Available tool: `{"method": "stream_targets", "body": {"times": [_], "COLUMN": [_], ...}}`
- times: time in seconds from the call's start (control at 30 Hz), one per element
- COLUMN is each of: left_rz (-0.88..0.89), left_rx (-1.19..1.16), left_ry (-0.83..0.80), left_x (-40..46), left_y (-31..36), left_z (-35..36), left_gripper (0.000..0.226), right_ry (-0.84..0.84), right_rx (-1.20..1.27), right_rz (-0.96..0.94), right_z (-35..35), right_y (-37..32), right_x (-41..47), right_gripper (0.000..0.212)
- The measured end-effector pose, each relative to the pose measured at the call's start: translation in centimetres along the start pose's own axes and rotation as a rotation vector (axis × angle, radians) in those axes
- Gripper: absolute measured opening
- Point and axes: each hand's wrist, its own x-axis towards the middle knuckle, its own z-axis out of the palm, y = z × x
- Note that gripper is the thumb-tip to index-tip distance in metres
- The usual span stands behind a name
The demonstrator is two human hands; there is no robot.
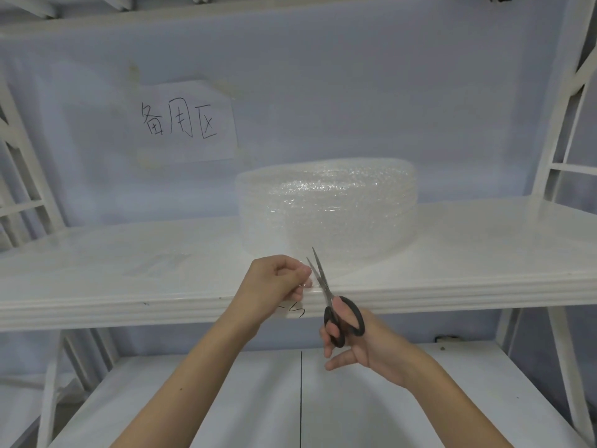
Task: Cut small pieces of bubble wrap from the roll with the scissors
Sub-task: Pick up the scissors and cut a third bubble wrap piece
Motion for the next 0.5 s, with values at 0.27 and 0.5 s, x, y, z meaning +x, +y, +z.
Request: {"method": "stream_targets", "body": {"times": [0.27,0.5], "left_rz": [0.007,0.017], "left_rx": [0.005,-0.001], "left_ry": [-0.005,0.004], "left_x": [0.08,-0.06], "left_y": [0.03,-0.02], "left_z": [0.03,0.10], "left_gripper": [0.011,0.011], "right_ry": [-0.006,0.020], "right_rx": [-0.002,-0.041], "right_rz": [-0.008,-0.034], "right_z": [0.25,0.32], "right_y": [-0.14,-0.35], "right_x": [0.14,0.39], "right_gripper": [0.045,0.048]}}
